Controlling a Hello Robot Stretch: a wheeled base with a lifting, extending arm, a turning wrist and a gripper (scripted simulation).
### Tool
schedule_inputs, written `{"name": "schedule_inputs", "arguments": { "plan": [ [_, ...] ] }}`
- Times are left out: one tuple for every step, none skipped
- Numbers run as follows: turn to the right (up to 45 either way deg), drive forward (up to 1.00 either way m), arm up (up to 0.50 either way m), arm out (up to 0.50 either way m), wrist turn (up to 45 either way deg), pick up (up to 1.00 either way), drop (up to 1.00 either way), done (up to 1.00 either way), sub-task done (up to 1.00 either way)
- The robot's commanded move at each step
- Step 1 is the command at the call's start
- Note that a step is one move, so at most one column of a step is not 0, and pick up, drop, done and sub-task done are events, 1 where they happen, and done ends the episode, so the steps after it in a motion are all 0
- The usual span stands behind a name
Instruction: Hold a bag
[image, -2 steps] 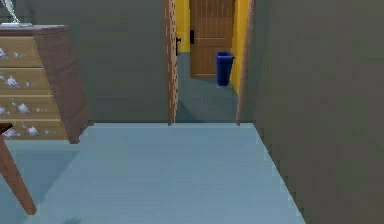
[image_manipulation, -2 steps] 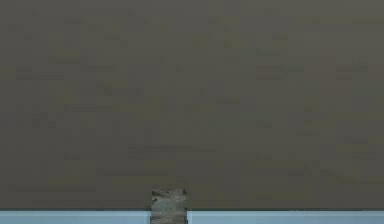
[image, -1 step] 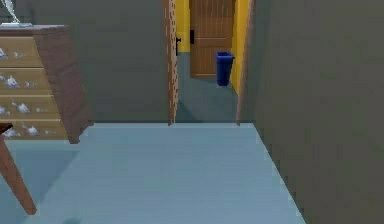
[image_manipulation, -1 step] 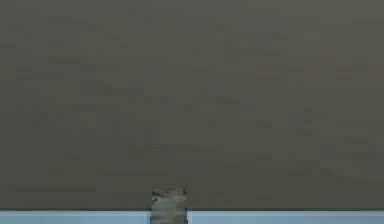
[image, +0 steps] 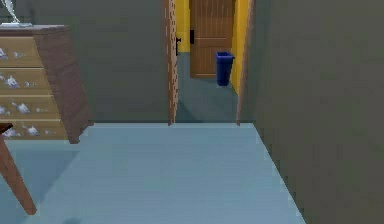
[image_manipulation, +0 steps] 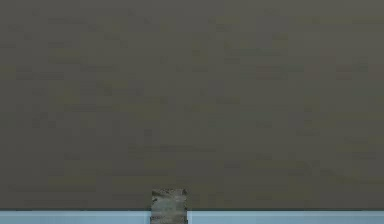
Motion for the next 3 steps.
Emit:
{"name": "schedule_inputs", "arguments": {
  "plan": [
    [0.0, 0.0, 0.0, 0.0, 45.0, 0.0, 0.0, 0.0, 0.0],
    [0.0, 0.0, 0.0, 0.0, 45.0, 0.0, 0.0, 0.0, 0.0],
    [0.0, 0.0, 0.0, 0.0, 45.0, 0.0, 0.0, 0.0, 0.0]
  ]
}}
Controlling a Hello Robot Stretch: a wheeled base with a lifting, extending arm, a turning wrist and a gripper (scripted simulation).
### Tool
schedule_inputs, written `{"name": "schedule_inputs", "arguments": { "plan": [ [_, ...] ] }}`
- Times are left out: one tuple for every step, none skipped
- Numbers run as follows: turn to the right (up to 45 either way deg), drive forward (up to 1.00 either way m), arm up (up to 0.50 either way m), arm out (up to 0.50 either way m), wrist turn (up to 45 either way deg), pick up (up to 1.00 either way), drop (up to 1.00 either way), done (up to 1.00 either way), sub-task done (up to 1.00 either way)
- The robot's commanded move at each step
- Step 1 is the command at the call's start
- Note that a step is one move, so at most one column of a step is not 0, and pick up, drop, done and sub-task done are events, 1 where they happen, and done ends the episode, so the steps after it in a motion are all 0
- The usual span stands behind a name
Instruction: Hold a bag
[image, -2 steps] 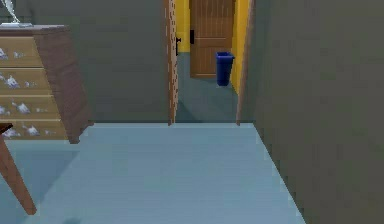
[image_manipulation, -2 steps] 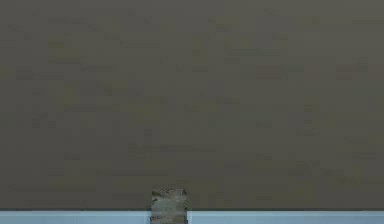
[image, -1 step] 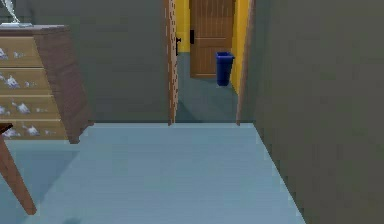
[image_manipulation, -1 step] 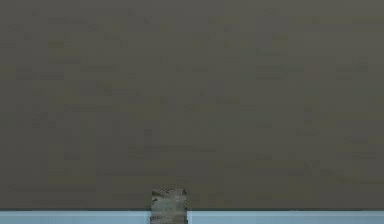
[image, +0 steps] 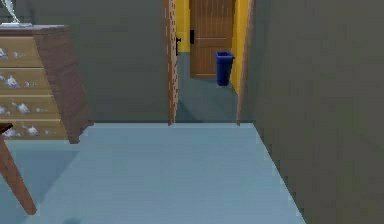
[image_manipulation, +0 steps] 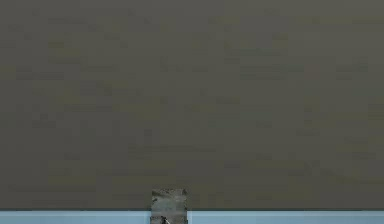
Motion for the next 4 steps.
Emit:
{"name": "schedule_inputs", "arguments": {
  "plan": [
    [0.0, 0.0, 0.0, 0.0, 36.0, 0.0, 0.0, 0.0, 0.0],
    [0.0, 0.0, -0.3, 0.0, 0.0, 0.0, 0.0, 0.0, 0.0],
    [0.0, 0.0, 0.0, 0.0, 0.0, 1.0, 0.0, 0.0, 0.0],
    [0.0, 0.0, 0.1, 0.0, 0.0, 0.0, 0.0, 0.0, 0.0]
  ]
}}
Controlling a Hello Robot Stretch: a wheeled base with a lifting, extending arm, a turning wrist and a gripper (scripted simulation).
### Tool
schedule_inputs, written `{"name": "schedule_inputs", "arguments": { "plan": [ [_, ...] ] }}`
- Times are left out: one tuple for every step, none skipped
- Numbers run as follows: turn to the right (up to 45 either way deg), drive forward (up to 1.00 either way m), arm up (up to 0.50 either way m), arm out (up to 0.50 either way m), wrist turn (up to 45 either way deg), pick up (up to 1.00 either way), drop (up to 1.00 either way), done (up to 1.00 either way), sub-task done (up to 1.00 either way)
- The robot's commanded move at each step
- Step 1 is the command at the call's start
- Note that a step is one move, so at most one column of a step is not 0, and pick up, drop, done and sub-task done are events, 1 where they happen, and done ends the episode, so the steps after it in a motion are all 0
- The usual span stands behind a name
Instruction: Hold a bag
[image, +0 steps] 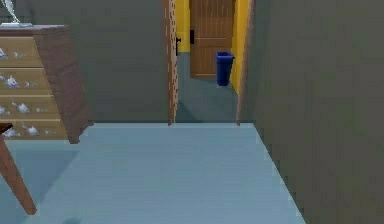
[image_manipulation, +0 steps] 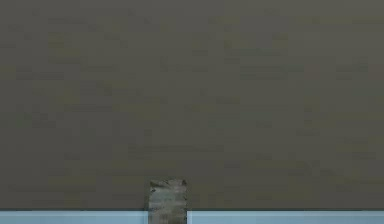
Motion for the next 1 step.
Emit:
{"name": "schedule_inputs", "arguments": {
  "plan": [
    [0.0, 0.0, 0.0, 0.0, 0.0, 0.0, 0.0, 1.0, 0.0]
  ]
}}
